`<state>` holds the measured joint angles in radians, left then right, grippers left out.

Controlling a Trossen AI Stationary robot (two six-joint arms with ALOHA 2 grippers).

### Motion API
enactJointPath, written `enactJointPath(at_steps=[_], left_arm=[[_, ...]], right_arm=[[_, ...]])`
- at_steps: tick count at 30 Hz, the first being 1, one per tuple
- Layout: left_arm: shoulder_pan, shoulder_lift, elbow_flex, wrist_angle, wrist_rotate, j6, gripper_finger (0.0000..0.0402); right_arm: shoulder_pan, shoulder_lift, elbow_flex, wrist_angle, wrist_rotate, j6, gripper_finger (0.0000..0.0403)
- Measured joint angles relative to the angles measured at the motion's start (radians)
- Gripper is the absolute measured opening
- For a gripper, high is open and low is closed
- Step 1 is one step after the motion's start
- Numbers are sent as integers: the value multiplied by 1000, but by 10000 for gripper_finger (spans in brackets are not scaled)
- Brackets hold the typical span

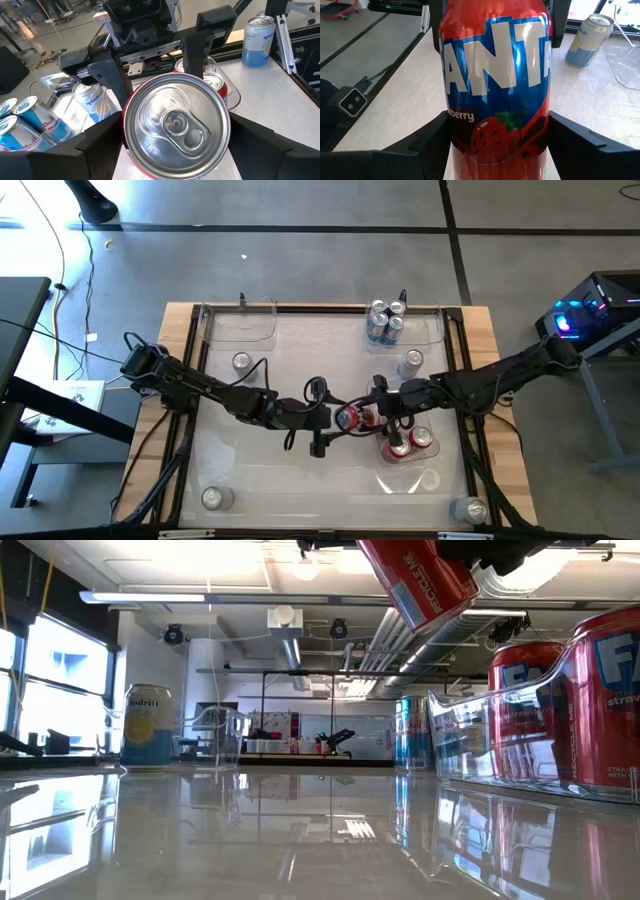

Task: Sort soda cans
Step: Remove the top orange soda can from the bottom right transparent bin

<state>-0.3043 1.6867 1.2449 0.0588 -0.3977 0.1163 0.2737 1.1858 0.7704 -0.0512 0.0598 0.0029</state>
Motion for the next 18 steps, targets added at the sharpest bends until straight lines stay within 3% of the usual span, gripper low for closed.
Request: enactJointPath(at_steps=[6,13,18], left_arm=[[-1,0,0,-6,8,-4,292],[-19,0,1,-25,15,-17,291],[-26,0,-4,-189,26,-98,291]], right_arm=[[0,0,0,0,3,2,264],[-4,0,0,-9,4,53,315],[-5,-3,2,-64,26,87,322]])
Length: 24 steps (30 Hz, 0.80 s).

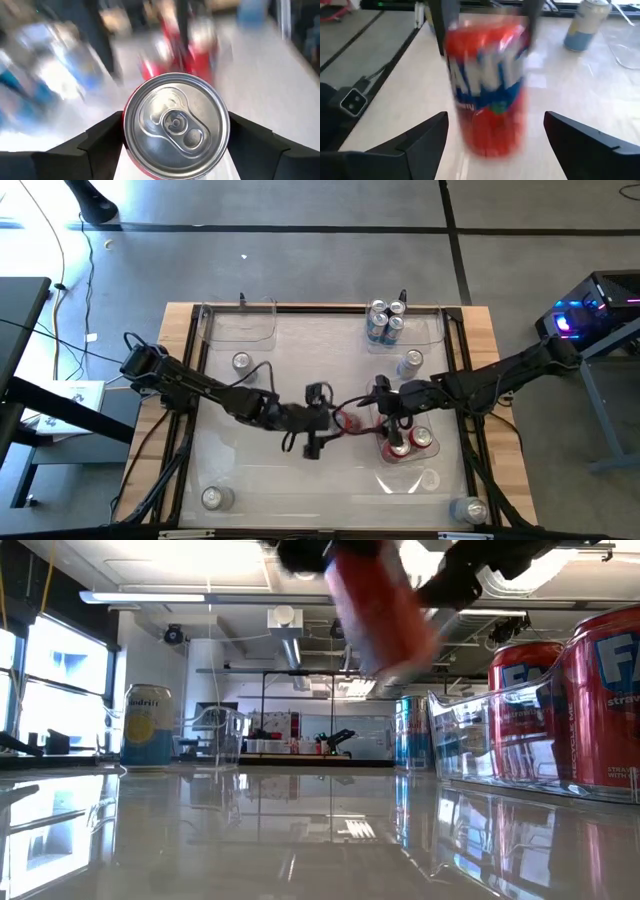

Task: Sort soda cans
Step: Remove the top orange soda can from the bottom right transparent bin

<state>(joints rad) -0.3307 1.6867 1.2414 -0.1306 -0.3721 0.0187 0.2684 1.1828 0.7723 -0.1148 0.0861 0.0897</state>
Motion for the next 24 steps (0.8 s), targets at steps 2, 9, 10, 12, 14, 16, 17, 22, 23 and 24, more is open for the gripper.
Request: enactJointPath(at_steps=[2,9,10,12,14,16,17,22,23,24], left_arm=[[-4,9,-3,-59,13,-38,290],[-7,7,2,-157,52,-150,289],[-6,12,3,-158,67,-158,289],[0,22,17,-174,102,-178,289],[13,38,41,-187,146,-195,289],[26,81,70,-207,166,-201,289],[30,105,85,-230,167,-198,289],[31,221,194,-347,124,-182,290],[30,241,220,-375,109,-180,292],[29,258,242,-397,101,-179,297]], right_arm=[[0,1,1,-28,27,11,323],[0,0,1,-88,70,42,325],[0,0,1,-88,70,42,325],[0,0,1,-90,70,42,325],[0,0,1,-89,70,45,325],[0,0,0,-87,70,45,326],[0,0,0,-86,70,49,326],[0,0,-1,-92,69,69,326],[0,0,-1,-91,69,69,326],[0,0,-1,-92,69,70,326]])
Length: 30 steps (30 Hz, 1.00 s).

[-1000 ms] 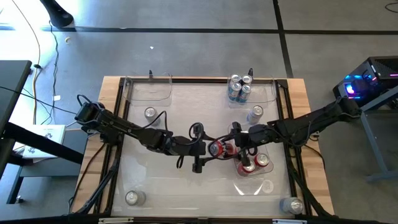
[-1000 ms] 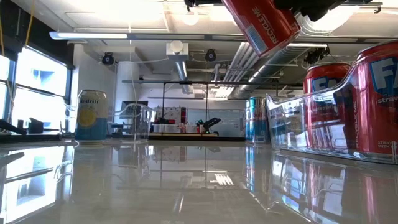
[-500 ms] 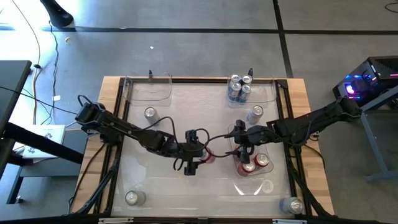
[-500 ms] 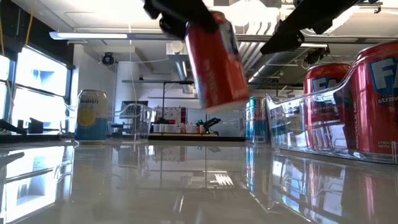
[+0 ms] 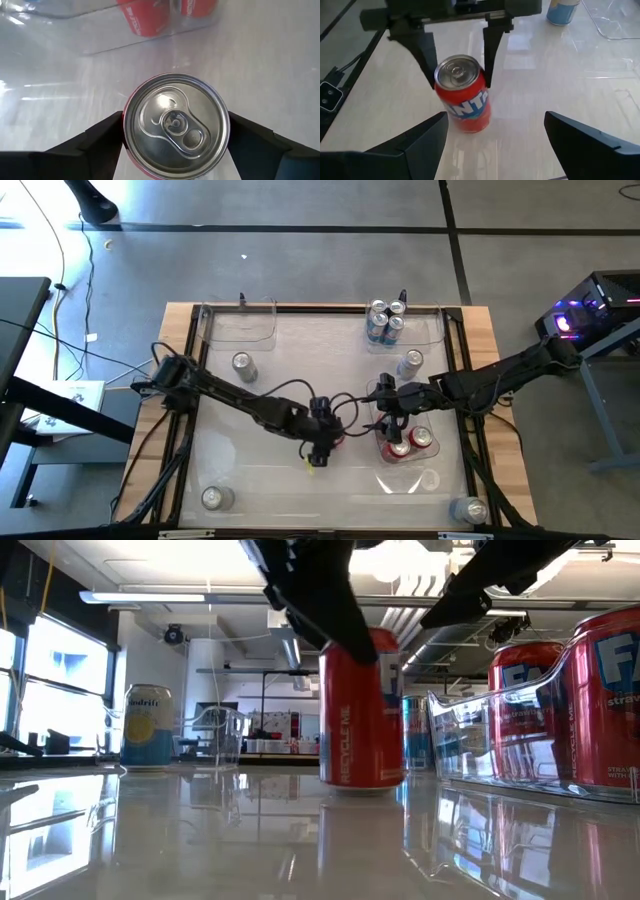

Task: Sort soda cans
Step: Remove the top orange soda can from the bottom right transparent bin, then put the orange soda can back into the bottom right transparent bin

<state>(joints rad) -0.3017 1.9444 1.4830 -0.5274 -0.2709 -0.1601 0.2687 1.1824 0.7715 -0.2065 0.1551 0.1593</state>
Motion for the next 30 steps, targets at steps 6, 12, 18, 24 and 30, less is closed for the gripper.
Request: enactJointPath(at_steps=[6,12,18,24,30], left_arm=[[1,35,50,-21,43,16,333],[1,18,49,-30,52,42,345],[-19,-23,48,-57,-19,43,347],[-73,-92,49,-213,-189,-40,347],[-145,-106,49,-349,-402,-166,348]], right_arm=[[0,0,0,-5,-7,1,326],[0,1,0,-6,-14,0,326],[11,57,0,103,-95,-57,326],[47,206,0,280,-106,-159,326],[41,295,0,413,-101,-163,326]])
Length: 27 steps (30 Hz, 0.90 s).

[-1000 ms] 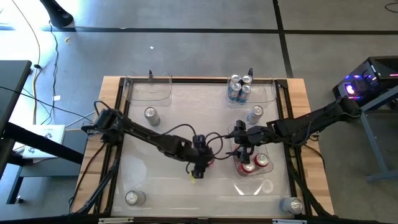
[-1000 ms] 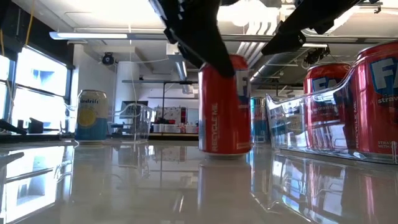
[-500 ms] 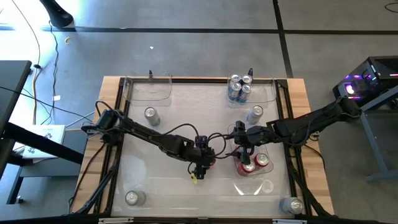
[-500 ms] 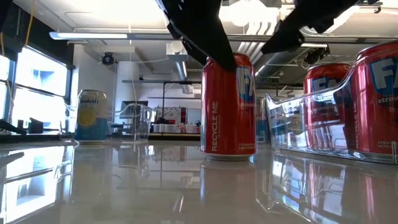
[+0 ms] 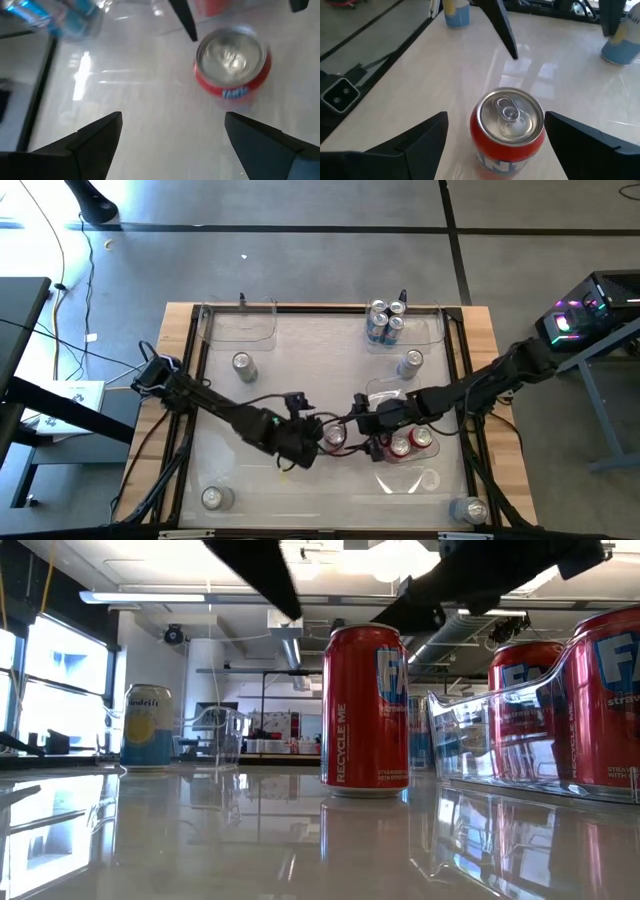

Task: Sort soda cans
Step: Put the orange soda can back into the bottom right transparent bin

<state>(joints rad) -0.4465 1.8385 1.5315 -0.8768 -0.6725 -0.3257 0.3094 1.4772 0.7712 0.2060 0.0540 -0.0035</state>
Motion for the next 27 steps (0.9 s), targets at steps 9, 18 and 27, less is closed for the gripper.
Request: enactJointPath(at_steps=[9,18,27], left_arm=[[-31,-21,-152,73,-34,-191,348],[-42,-24,-367,551,3,-169,348],[-37,-23,-441,727,-50,-163,348]], right_arm=[[-2,85,0,153,11,-5,326],[-2,160,0,182,67,3,326],[-1,179,1,218,67,10,280]])
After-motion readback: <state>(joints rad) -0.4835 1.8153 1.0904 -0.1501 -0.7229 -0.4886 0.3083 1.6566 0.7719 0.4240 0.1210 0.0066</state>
